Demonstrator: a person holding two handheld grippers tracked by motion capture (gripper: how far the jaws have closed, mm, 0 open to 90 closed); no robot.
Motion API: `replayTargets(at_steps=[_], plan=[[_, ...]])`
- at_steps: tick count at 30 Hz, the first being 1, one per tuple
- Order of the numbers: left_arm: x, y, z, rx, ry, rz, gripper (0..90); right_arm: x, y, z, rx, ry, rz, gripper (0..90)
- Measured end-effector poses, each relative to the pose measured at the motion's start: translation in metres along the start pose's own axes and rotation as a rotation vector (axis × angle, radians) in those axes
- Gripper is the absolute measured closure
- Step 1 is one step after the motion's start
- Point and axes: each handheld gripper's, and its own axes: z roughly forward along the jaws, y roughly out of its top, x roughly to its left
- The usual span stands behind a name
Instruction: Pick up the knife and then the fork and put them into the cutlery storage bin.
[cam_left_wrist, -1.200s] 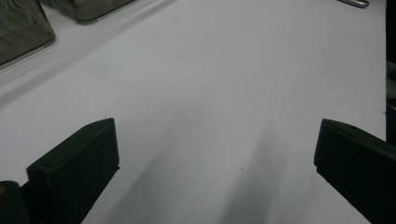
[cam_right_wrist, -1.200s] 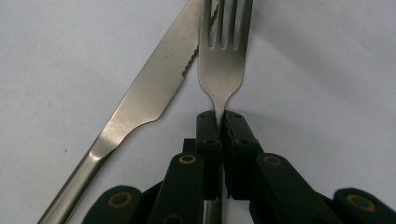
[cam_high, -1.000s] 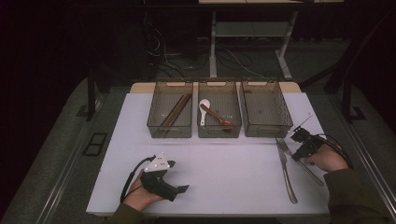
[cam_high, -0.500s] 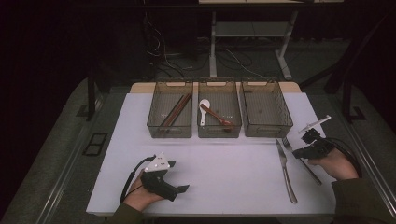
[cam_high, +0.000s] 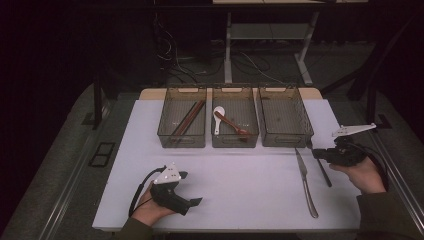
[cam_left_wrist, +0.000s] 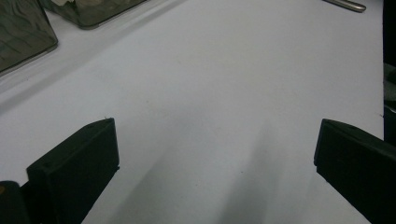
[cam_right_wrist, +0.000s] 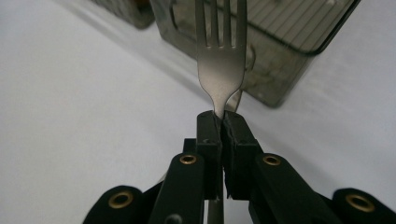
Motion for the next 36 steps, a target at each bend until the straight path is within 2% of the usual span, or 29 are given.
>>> replayTargets(at_steps=[7,15,26,36], plan=[[0.001,0.000,-0.002,-0.007,0.004,0.000,0.0,-0.002,0.003,-0.004,-0.109,0.003,0.001,85.8],[0.002,0.000,-0.004,-0.014,0.009,-0.004,0.0,-0.004,0.006,-0.005,-0.183,-0.005,0.003,85.9],[0.003,-0.001,-0.005,-0.017,0.012,-0.011,0.0,-0.004,0.019,-0.009,-0.239,0.011,0.003,86.0],[0.005,-0.002,-0.007,-0.021,0.014,-0.015,0.0,-0.004,0.048,-0.014,-0.295,-0.004,-0.012,86.0]])
